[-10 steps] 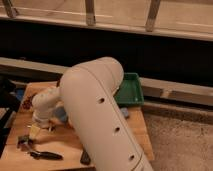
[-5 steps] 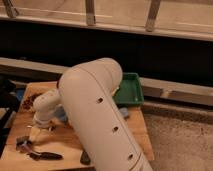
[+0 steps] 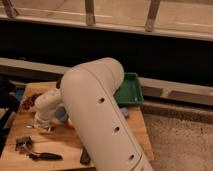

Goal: Place fork in red bowl

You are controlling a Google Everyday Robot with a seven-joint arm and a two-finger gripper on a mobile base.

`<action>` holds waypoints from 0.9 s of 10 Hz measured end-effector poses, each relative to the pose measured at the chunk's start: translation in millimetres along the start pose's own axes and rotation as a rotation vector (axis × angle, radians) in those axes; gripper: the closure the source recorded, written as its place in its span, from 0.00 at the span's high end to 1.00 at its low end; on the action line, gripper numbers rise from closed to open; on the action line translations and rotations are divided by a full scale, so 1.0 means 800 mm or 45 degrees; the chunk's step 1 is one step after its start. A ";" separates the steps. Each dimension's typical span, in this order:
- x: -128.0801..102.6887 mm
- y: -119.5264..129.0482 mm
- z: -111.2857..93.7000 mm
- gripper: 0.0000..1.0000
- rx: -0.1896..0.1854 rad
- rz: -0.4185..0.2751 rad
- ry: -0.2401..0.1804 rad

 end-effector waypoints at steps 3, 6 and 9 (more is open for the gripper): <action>0.000 0.000 0.004 0.00 -0.002 0.013 0.001; -0.001 -0.001 0.005 0.00 0.003 0.020 -0.002; -0.004 -0.005 -0.009 0.00 -0.007 0.053 0.003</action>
